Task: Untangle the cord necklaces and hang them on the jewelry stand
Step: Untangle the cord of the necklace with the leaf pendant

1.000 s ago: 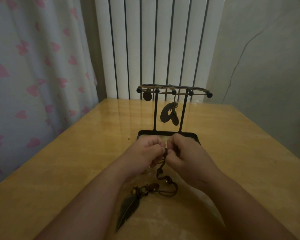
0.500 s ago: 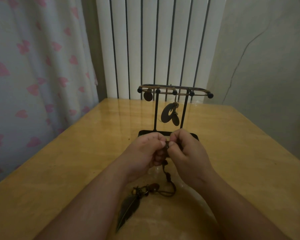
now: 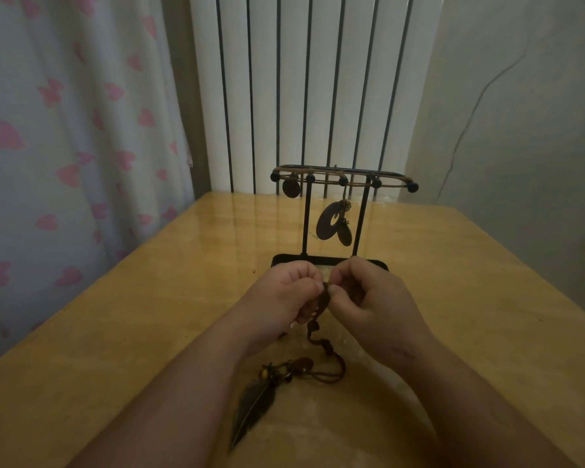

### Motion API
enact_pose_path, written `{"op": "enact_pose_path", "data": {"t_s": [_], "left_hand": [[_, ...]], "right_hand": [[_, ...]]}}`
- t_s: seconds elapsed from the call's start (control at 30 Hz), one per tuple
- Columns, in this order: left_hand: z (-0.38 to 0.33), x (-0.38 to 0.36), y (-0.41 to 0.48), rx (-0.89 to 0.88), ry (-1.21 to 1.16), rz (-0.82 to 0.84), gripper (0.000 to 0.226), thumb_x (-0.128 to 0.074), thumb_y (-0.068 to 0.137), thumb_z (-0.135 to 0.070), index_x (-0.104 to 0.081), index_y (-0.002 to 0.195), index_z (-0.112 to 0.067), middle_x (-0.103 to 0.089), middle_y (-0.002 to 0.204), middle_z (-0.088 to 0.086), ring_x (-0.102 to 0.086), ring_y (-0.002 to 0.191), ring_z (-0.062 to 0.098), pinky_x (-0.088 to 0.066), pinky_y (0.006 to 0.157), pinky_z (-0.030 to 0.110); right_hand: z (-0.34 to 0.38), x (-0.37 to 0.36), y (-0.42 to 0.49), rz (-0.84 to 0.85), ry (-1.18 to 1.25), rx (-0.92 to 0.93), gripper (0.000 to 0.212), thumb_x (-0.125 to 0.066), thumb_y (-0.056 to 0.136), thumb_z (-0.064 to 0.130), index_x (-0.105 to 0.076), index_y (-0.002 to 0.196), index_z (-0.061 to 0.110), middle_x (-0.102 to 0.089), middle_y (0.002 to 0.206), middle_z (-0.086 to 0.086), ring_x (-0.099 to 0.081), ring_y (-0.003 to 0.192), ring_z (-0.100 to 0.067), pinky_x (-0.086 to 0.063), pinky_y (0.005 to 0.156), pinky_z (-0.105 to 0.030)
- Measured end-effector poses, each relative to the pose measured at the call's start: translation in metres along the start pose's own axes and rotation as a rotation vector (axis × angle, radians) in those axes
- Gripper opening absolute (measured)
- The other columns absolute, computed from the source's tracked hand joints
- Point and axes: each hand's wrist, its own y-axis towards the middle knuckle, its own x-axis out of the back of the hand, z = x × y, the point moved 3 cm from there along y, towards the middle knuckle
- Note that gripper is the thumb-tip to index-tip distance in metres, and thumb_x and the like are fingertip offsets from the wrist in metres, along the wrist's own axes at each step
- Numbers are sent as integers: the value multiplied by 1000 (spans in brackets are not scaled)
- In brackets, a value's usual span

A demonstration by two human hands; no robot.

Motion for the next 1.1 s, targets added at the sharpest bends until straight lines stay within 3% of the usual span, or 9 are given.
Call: {"op": "enact_pose_path", "data": {"t_s": [0.23, 0.4, 0.5, 0.67, 0.93, 1.1], "left_hand": [[0, -3, 0, 0, 76, 1, 32, -50, 94, -14, -57, 68, -30, -51, 63, -4, -44, 58, 12, -39, 58, 31], [1, -4, 1, 14, 2, 35, 38, -47, 93, -15, -57, 62, -34, -50, 66, -4, -43, 61, 12, -38, 58, 29], [2, -5, 2, 36, -79, 50, 27, -48, 86, -23, -59, 63, -33, -50, 70, -1, -43, 64, 14, -39, 60, 29], [1, -7, 5, 28, -172, 40, 19, -50, 82, -25, -62, 67, -29, -50, 72, 2, -43, 66, 16, -38, 62, 32], [-1, -1, 3, -12, -77, -22, 21, -48, 96, -12, -64, 83, -17, -56, 72, 2, -48, 66, 15, -41, 60, 29], [1, 0, 3, 1, -54, -22, 20, -49, 96, -16, -66, 85, -19, -58, 73, 1, -50, 67, 14, -43, 62, 30]], "right_hand": [[0, -1, 1, 75, -148, 13, 10, -57, 85, 29, -52, 77, 31, -54, 69, 8, -48, 61, -7, -43, 55, -22], [1, -6, 2, 46, -92, -2, 7, -48, 83, 34, -48, 77, 29, -53, 70, 8, -46, 60, -8, -43, 55, -30], [3, -8, 1, 8, -45, 0, 7, -43, 79, 37, -45, 77, 30, -52, 71, 8, -47, 62, -9, -45, 58, -35], [0, -10, 1, -99, 43, -19, 5, -45, 82, 32, -45, 77, 31, -50, 68, 8, -44, 59, -7, -36, 54, -26], [-3, -11, 2, -47, 47, -40, 7, -44, 85, 36, -48, 81, 33, -56, 73, 7, -50, 64, -11, -45, 57, -32], [-3, -10, 1, -29, 46, -28, 9, -48, 88, 30, -48, 80, 32, -54, 71, 9, -47, 61, -6, -40, 55, -24]]}}
